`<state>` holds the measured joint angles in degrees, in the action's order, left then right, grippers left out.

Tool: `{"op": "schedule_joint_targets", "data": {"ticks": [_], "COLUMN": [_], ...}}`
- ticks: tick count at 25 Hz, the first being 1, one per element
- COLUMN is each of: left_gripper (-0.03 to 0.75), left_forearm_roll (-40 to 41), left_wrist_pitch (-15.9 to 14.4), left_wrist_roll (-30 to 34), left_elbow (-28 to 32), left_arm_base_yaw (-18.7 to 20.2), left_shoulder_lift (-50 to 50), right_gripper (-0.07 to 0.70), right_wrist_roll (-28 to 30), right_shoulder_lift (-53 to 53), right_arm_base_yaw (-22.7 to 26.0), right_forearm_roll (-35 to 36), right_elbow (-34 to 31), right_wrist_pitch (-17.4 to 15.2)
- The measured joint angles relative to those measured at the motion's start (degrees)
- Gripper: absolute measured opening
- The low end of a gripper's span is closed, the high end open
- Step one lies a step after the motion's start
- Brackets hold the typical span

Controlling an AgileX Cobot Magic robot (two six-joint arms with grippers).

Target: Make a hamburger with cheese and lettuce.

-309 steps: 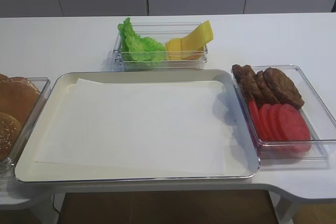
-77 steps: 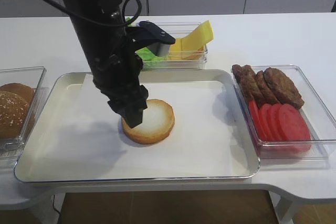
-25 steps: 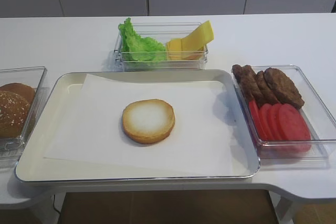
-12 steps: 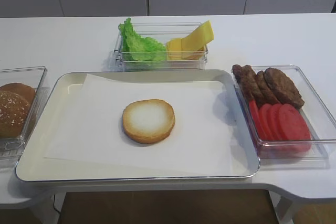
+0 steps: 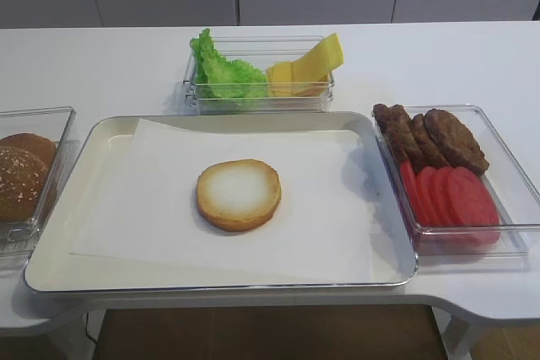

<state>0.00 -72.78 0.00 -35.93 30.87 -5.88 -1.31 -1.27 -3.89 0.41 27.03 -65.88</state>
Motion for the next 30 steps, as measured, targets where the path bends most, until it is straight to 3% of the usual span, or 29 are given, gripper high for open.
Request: {"op": "schedule_joint_targets", "data": {"ticks": [8,15,19,26,30], "left_gripper": [0.361,0.361,0.361,0.361,0.361], "left_forearm_roll": [-4.4,-4.1,-4.1,-4.8,-1.1], "left_wrist_pitch": [-0.5,-0.5,1.0,4.1,4.2], "left_wrist_roll": [5.5,7.2,7.8,6.8,1.6], "left_elbow": [0.1,4.8,6.2,7.8,7.9], "left_arm_base_yaw": [0.0,0.0,0.0,0.0,0.0], "left_shoulder_lift": [6.8,6.9,6.9,6.9,6.9], "right_gripper": [0.440,0.440,0.440,0.440,0.440], "right_wrist_roll": [0.0,0.0,0.0,0.0,0.0], "right_shoulder_lift": [0.0,0.0,0.0,0.0,0.0], "right_arm_base_yaw": [0.0,0.0,0.0,0.0,0.0], "right_forearm_roll": [0.0,0.0,0.0,0.0,0.0], "right_elbow": [0.0,0.0,0.0,0.0,0.0], "right_wrist_pitch": [0.0,0.0,0.0,0.0,0.0]}}
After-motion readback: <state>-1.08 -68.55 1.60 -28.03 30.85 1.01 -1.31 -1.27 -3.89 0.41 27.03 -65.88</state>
